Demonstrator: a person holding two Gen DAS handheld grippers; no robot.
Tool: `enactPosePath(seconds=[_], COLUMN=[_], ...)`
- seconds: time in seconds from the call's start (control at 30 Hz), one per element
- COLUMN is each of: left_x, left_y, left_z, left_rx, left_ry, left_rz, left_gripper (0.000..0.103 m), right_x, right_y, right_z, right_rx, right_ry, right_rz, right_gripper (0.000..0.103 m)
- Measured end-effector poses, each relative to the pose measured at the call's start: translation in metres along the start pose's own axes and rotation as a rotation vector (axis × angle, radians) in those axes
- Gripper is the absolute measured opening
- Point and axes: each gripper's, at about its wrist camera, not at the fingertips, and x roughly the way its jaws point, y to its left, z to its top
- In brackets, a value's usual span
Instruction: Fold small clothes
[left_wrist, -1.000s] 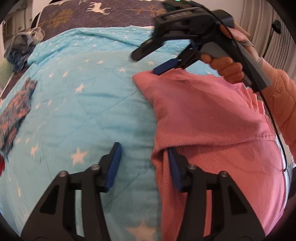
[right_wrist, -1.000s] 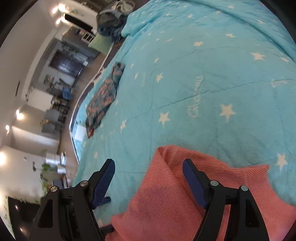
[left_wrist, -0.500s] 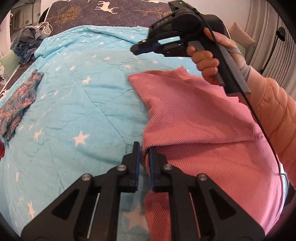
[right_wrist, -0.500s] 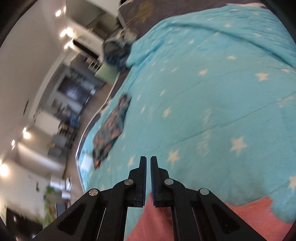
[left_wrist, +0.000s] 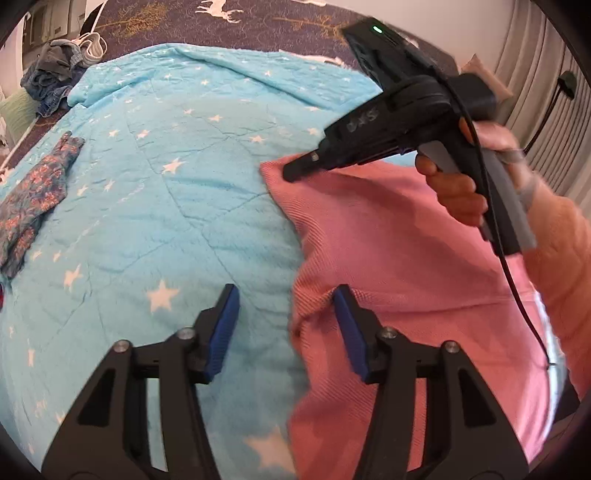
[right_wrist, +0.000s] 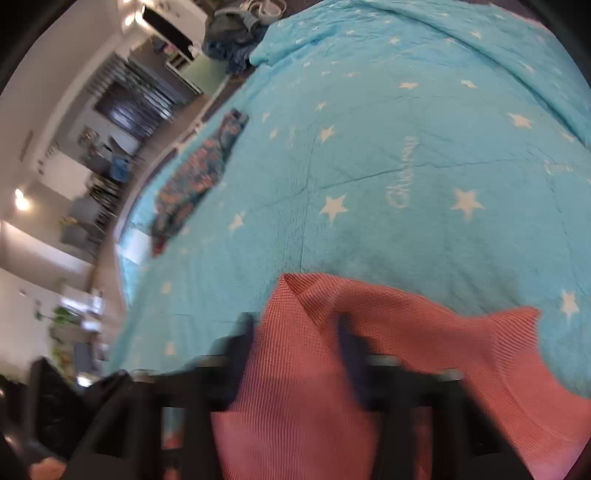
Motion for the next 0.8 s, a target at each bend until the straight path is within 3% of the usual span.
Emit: enactPosePath(seconds=[0.03,0.1,0.13,0.17,0.2,0.23,0.27,0.33,0.4,0.47,0.5,0.67,0.8], left_x=[0.005,0.004,0.001,-0.004,-0.006,-0.008,-0.01,-0.021,-0.039,-0.049,-0.052,-0.051,-0.023], left_y=[-0.001,0.001,0.001,0.0,0.002,0.004,0.011,0.023,0.016,0.0,-0.009,-0.063,-0.108], left_z=[0.0,0.001,0.0,-0.001,-0.002,-0.003,-0.004,-0.007,-0.007,-0.003,0.0,0.02,0.033], left_rx=[0.014,-0.012,-0.012,-0.001,0.026,0.028,0.009,-0.069,-0.079,-0.035,-0.015,0.106,0.142], left_ry=[0.008,0.002,-0.007,-0.029,-0.05,-0.055,-0.046,-0.029,-0.068,-0.104,-0.117,-0.128,-0.07], left_rz=[0.015,0.039,0.065,0.152,0.31,0.342,0.331,0.206,0.148,0.133,0.124,0.05,-0.028], left_gripper=[0.036,0.033,0.025,0.009,0.008,0.009,0.009,0.009,0.013,0.037,0.04,0.044,0.045], right_x=[0.003,0.0,-0.005,-0.013,-0.019,-0.025,-0.038,-0.064,-0.101,-0.144,-0.165,-0.26,-0.304], right_y=[0.002,-0.003,-0.01,-0.022,-0.032,-0.04,-0.047,-0.055,-0.067,-0.089,-0.099,-0.164,-0.202], right_z=[0.0,0.006,0.008,0.009,0.009,0.006,-0.003,-0.025,-0.066,-0.122,-0.151,-0.311,-0.421], right_rx=[0.02,0.103,0.156,0.233,0.277,0.298,0.315,0.324,0.329,0.386,0.428,0.709,0.937], right_ry=[-0.016,-0.116,-0.166,-0.219,-0.237,-0.237,-0.235,-0.244,-0.277,-0.336,-0.373,-0.584,-0.732], right_rz=[-0.047,-0.093,-0.096,-0.076,-0.031,0.014,0.016,-0.02,-0.06,-0.101,-0.121,-0.251,-0.217], right_gripper=[0.003,0.001,0.001,0.002,0.002,0.003,0.004,0.008,0.009,0.01,0.011,0.015,0.022])
